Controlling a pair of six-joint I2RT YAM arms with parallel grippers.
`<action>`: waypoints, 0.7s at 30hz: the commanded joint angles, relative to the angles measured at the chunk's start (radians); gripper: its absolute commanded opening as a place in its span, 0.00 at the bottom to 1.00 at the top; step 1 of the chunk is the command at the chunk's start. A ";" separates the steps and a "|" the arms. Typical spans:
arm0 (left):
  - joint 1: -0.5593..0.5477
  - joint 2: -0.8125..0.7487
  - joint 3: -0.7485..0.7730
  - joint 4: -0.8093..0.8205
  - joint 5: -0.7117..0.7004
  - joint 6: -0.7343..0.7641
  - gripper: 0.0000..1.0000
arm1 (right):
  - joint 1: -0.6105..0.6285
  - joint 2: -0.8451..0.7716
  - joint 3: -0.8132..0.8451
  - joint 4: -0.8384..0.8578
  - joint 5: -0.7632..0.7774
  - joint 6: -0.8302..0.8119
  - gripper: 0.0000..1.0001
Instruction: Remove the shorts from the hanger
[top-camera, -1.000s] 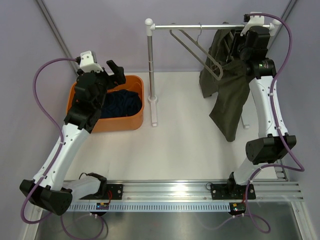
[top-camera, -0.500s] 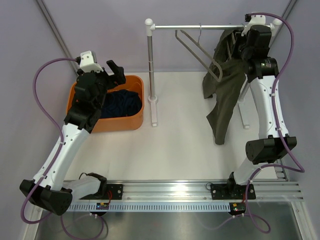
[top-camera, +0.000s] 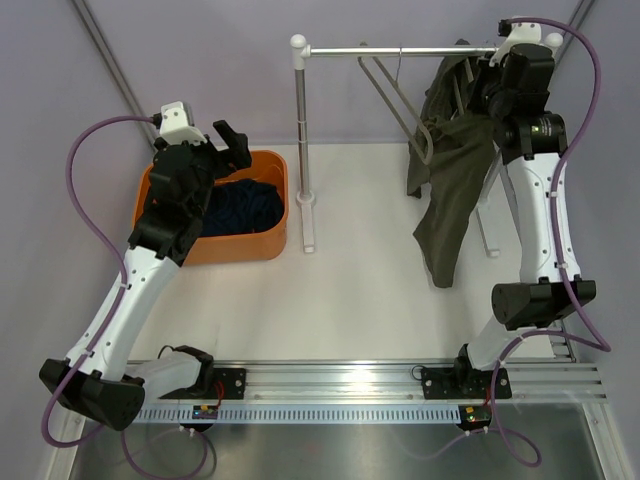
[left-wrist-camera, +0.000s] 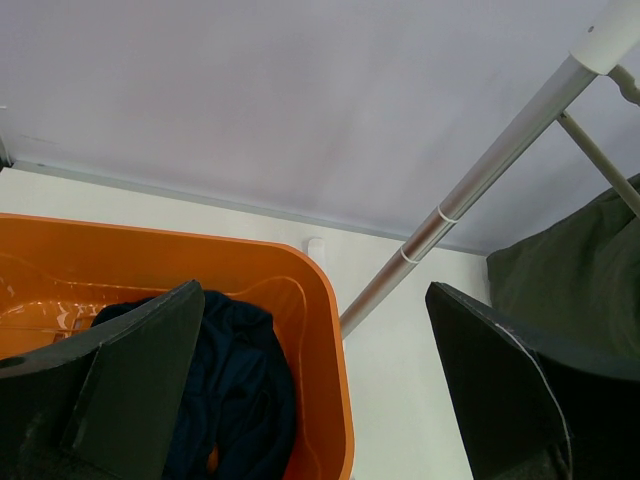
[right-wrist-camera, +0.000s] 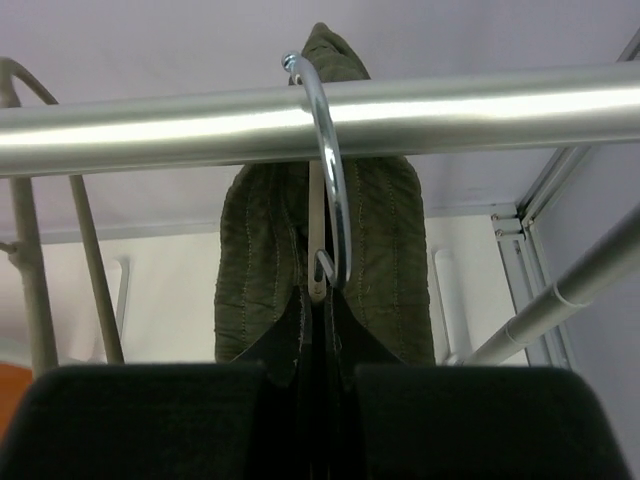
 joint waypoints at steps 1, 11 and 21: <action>0.000 0.008 0.011 0.053 0.018 0.010 0.99 | 0.000 -0.096 0.030 0.073 0.024 0.012 0.00; 0.000 0.015 0.019 0.048 0.029 0.010 0.99 | -0.001 -0.140 0.015 0.027 0.047 0.028 0.00; 0.000 0.009 0.027 0.042 0.061 -0.010 0.99 | 0.000 -0.333 -0.204 -0.146 0.045 0.131 0.00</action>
